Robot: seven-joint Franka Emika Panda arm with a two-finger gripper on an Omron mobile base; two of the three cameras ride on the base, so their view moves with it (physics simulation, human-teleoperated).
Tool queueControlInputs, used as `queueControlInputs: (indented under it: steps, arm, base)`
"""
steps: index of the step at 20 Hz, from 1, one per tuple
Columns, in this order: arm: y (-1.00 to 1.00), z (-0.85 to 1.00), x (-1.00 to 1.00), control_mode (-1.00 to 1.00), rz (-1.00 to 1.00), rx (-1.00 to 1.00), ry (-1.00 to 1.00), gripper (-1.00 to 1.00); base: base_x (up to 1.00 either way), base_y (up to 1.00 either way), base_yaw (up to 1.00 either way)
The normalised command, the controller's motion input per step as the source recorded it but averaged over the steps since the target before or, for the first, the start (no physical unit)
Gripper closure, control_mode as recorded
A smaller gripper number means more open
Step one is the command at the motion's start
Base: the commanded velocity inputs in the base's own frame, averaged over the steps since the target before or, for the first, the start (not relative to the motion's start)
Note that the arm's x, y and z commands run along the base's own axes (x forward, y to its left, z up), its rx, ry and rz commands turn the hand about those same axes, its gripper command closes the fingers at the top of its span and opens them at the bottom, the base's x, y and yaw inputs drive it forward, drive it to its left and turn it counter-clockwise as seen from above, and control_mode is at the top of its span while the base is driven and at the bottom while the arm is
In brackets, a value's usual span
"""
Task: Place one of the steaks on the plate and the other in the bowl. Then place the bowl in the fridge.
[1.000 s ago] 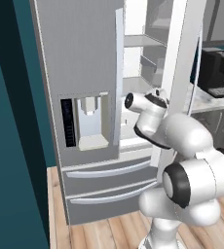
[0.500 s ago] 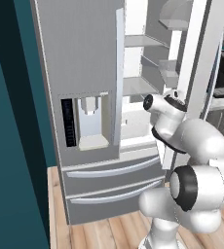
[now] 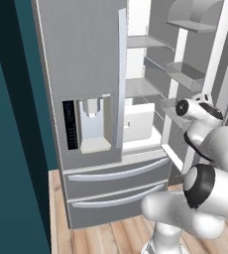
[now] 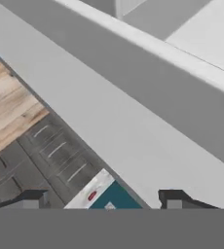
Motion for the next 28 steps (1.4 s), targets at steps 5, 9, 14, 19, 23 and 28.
queueControlInputs:
  steps: [5,9,14,19,23,28]
  arm:
    - [-0.56,0.0,-0.46,-1.0,-0.03,0.08,0.04,-1.0]
    - [0.03,0.0,-1.0,-1.0,-0.08,0.24,-0.18,-1.0]
    - [0.63,0.2,-1.0,-1.0,-0.11,0.22,-0.1,-1.0]
    - [1.0,-0.14,-0.78,-1.0,-0.05,0.44,-0.01,-1.0]
    - [0.92,-0.09,-0.25,-1.0,-0.17,0.72,-0.07,-1.0]
    - [0.24,0.0,0.0,-1.0,-0.46,0.78,-0.27,-1.0]
  base:
    - [0.0,0.0,0.0]
    - [0.0,0.0,0.0]
    - [0.0,0.0,0.0]
    - [0.0,0.0,0.0]
    - [0.0,0.0,0.0]
    - [0.0,0.0,0.0]
